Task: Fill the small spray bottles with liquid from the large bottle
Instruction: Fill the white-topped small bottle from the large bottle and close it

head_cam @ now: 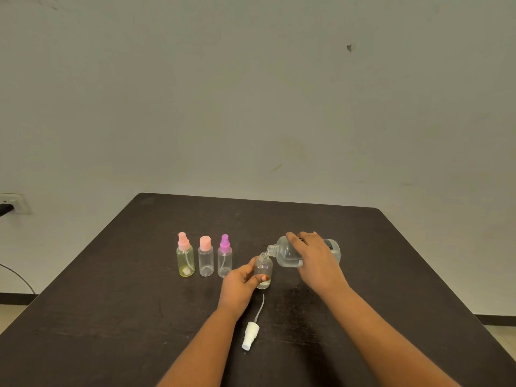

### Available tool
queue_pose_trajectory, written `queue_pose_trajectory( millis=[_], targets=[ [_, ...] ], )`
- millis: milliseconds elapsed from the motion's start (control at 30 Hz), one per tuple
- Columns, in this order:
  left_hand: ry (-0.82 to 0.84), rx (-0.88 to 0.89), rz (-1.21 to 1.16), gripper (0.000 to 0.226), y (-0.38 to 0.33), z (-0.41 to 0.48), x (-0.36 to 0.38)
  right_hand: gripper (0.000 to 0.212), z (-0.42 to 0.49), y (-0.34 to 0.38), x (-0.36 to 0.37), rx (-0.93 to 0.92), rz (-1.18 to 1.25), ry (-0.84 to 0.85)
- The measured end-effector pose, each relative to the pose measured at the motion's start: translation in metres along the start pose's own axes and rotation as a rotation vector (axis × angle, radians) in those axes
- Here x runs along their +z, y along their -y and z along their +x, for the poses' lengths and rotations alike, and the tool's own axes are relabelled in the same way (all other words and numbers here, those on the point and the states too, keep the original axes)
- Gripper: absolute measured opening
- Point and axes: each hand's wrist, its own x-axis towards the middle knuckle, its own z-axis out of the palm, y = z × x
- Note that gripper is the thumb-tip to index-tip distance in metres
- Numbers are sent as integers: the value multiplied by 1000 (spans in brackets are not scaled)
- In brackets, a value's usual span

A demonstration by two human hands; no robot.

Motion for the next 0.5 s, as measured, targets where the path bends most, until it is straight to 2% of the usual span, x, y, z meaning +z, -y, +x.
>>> queue_pose_trajectory(
  millis=[500],
  targets=[
    [-2, 23, 6, 47, -2, -2, 0, 67, -1, 2, -2, 10, 10, 0]
  ],
)
